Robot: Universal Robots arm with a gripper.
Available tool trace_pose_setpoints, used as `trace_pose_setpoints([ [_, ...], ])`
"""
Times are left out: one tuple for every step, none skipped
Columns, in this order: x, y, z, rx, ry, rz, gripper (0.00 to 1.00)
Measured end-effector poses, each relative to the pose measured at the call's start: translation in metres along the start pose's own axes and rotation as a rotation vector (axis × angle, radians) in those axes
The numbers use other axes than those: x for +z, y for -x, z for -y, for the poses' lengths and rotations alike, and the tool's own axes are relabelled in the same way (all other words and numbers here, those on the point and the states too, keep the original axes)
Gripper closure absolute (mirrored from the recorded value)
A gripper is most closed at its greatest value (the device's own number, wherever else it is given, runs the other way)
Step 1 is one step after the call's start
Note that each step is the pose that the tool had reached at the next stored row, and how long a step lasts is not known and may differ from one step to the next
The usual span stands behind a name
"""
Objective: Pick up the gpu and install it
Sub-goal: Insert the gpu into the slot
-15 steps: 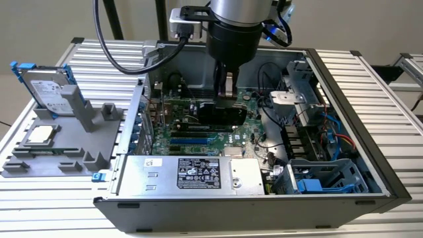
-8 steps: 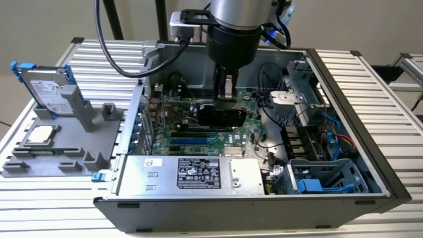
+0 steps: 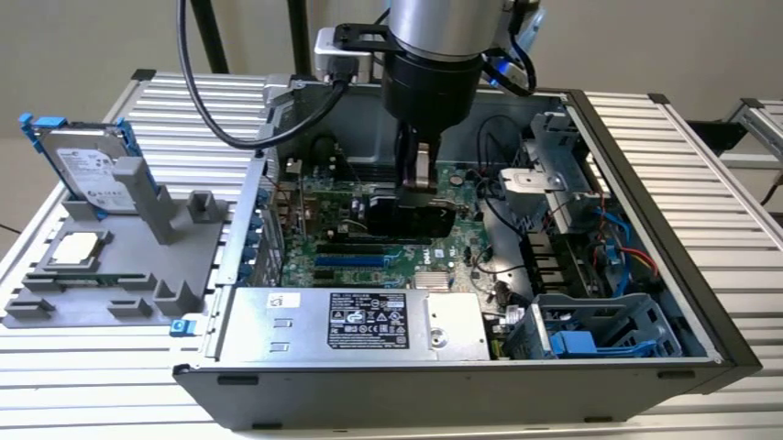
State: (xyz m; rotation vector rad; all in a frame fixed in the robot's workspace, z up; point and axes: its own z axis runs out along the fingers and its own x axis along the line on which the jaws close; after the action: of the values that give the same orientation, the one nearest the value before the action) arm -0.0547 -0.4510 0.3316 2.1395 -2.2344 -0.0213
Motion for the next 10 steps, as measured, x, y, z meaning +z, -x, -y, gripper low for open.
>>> trace_pose_setpoints([
  [0.0005,0.0,0.0,0.0,0.0,-0.0005,1.0],
  [0.0009,0.0,0.0001,0.0,0.0,-0.0011,1.0],
  [0.0014,0.0,0.0001,0.0,-0.0001,-0.0016,1.0],
  [0.0019,0.0,0.0001,0.0,-0.0001,-0.0024,1.0],
  [0.0025,0.0,0.0001,0.0,-0.0001,-0.0032,1.0],
  [0.0031,0.0001,0.0001,0.0,-0.0001,-0.0037,1.0],
  [0.0037,0.0001,0.0002,0.0,-0.0001,-0.0042,1.0],
  [0.0043,0.0001,0.0002,0.0,-0.0002,-0.0048,1.0],
  [0.0055,0.0001,0.0003,0.0,-0.0002,-0.0066,1.0],
  [0.0067,0.0002,0.0003,0.0,-0.0003,-0.0079,1.0],
])
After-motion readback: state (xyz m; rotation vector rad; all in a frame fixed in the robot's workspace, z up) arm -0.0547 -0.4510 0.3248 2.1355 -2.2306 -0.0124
